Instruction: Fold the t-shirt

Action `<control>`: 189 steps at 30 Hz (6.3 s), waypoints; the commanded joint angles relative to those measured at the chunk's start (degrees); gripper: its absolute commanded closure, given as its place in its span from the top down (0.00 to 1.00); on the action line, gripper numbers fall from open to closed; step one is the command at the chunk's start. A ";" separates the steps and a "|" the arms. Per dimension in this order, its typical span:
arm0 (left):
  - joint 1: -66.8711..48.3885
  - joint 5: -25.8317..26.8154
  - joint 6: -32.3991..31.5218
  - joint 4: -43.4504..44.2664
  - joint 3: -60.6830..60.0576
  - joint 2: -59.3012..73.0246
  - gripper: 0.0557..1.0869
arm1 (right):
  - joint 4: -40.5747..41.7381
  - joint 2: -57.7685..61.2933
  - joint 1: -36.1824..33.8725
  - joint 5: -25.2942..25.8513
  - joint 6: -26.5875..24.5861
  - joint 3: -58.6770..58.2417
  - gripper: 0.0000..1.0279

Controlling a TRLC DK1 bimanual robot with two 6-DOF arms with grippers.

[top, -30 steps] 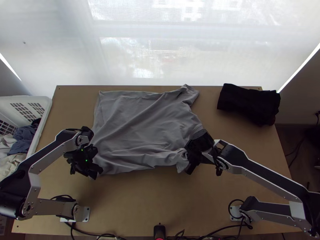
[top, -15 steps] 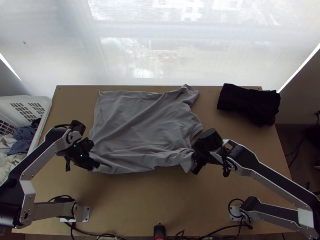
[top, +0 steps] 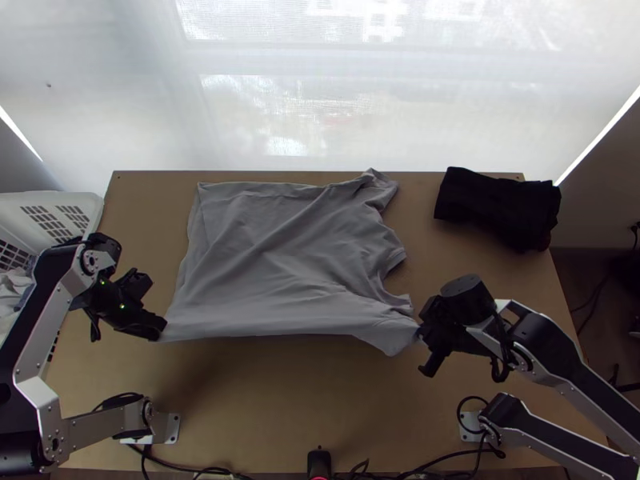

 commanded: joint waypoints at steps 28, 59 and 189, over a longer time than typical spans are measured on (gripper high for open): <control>3.12 6.39 10.54 5.53 -8.94 2.45 0.75 | -15.72 10.10 8.97 -12.20 -0.93 -8.15 0.96; -9.62 6.22 -24.97 19.68 55.66 54.04 0.77 | -18.35 8.25 -7.20 -13.78 0.65 3.80 0.96; -14.89 -5.65 -24.53 16.95 70.16 61.69 0.37 | 8.63 25.21 -11.59 -10.44 6.01 10.92 0.96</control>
